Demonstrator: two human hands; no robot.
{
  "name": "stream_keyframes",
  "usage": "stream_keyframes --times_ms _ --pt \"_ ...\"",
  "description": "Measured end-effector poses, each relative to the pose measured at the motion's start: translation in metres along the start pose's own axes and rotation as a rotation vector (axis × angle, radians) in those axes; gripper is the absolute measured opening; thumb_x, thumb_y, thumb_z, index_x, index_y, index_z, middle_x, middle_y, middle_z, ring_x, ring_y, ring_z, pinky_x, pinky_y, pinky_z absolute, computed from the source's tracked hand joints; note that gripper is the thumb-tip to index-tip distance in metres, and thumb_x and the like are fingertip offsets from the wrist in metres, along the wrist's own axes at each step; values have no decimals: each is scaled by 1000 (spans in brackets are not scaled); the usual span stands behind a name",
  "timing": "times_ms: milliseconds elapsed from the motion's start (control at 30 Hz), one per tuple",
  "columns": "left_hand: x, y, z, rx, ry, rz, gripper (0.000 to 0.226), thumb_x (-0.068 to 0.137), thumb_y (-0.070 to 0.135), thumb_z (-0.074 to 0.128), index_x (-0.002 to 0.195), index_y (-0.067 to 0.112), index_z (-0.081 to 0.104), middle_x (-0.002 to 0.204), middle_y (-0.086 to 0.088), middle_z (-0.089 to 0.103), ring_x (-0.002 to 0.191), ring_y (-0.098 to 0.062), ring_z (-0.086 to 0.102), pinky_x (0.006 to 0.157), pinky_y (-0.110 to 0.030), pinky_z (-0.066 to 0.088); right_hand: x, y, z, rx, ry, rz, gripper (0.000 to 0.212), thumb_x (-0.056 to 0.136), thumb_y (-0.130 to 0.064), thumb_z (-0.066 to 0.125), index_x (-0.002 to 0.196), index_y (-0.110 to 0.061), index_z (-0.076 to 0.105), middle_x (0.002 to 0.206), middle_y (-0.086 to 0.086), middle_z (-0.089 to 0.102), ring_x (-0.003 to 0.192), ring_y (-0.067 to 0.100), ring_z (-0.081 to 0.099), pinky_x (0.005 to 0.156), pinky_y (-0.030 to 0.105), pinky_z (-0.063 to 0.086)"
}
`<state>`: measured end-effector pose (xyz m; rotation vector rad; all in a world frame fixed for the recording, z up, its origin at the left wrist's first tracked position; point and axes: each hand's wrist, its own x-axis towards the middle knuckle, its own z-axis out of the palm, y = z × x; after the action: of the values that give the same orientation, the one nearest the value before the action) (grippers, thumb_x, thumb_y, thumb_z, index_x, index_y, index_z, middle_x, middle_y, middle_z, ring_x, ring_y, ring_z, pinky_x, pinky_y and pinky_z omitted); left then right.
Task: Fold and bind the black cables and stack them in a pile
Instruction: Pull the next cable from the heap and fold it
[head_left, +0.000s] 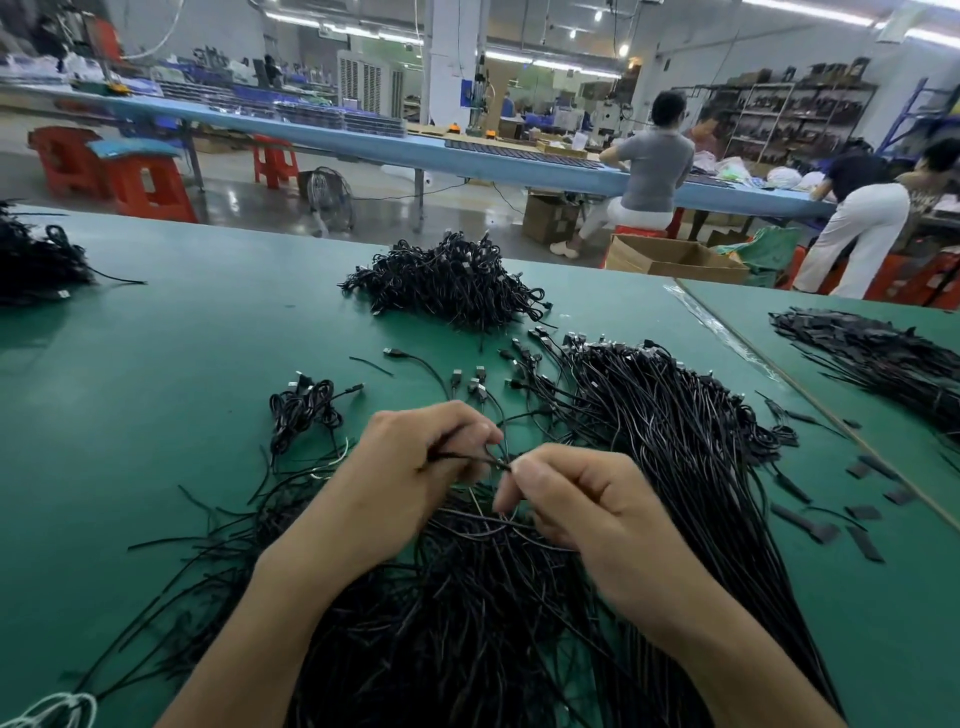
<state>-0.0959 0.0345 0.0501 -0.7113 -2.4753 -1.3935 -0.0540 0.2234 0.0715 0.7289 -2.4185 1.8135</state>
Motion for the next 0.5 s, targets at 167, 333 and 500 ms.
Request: stream_keyframes --times_ms 167,333,500 --pt "-6 17 13 -256 -256 -65 44 86 66 57 75 23 61 53 10 44 48 -6 37 45 -19 30 3 2 -20 250 351 -13 27 85 -46 57 76 -27 74 54 -5 43 53 11 36 54 30 34" --pt "-13 42 23 -748 -535 -126 58 99 61 33 66 20 58 53 -1 29 44 -11 27 43 -17 27 -1 17 -18 339 275 84 26 80 -46 61 73 -24 73 60 7 48 57 16 44 59 34 41" --pt "-13 45 24 -918 -593 -207 47 103 50 40 78 17 61 56 7 27 45 -8 24 41 -18 25 -6 33 -9 205 248 103 34 89 -49 64 75 -19 73 68 23 54 65 26 50 61 40 45"
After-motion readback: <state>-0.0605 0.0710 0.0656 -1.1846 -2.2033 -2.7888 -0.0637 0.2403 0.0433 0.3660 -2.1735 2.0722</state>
